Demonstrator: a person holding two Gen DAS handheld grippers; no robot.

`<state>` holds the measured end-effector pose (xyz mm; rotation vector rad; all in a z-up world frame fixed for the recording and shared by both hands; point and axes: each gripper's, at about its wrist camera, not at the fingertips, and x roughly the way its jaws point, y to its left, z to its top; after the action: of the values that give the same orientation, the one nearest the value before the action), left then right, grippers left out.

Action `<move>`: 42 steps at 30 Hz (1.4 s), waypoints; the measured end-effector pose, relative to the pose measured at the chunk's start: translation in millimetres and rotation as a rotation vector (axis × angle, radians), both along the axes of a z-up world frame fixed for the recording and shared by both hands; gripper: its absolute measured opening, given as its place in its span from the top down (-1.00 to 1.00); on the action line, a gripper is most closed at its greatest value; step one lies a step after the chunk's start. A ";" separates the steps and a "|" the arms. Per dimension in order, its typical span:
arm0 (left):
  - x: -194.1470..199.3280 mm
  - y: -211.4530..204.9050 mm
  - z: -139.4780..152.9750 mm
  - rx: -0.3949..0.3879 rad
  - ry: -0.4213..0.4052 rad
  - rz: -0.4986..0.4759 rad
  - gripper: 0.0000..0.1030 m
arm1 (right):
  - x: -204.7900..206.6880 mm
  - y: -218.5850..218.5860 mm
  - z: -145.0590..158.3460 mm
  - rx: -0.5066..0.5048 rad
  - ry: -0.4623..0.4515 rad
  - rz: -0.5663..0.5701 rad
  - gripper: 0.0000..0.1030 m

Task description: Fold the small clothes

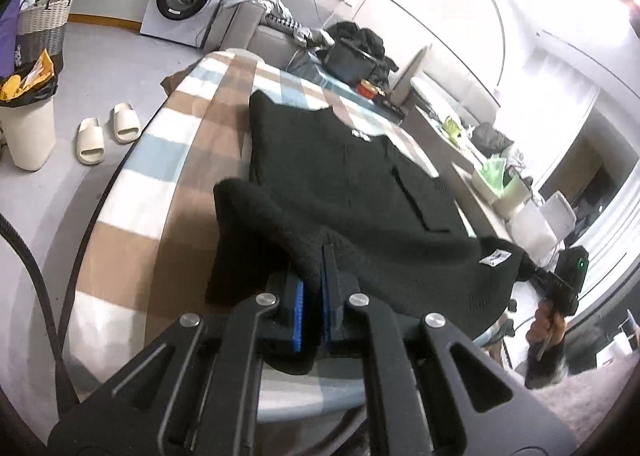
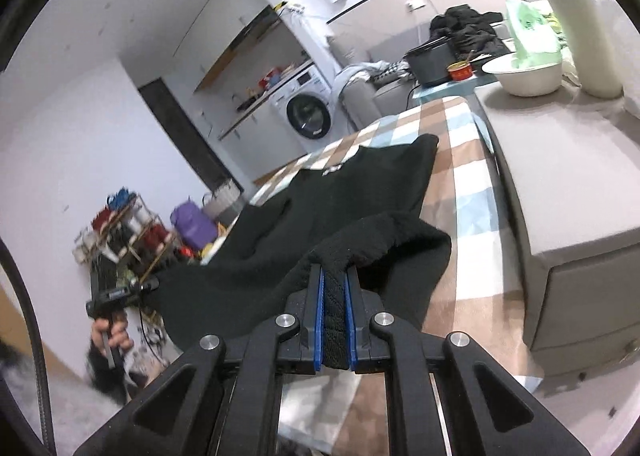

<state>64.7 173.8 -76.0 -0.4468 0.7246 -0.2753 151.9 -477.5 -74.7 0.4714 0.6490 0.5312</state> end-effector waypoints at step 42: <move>221.7 17.9 -34.3 0.162 0.120 0.191 0.31 | 150.7 28.0 -13.6 -0.269 0.257 -0.318 0.31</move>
<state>286.4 191.7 -110.3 -0.3774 0.8089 -0.0102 302.6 -449.5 -88.3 0.3814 0.8596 0.0791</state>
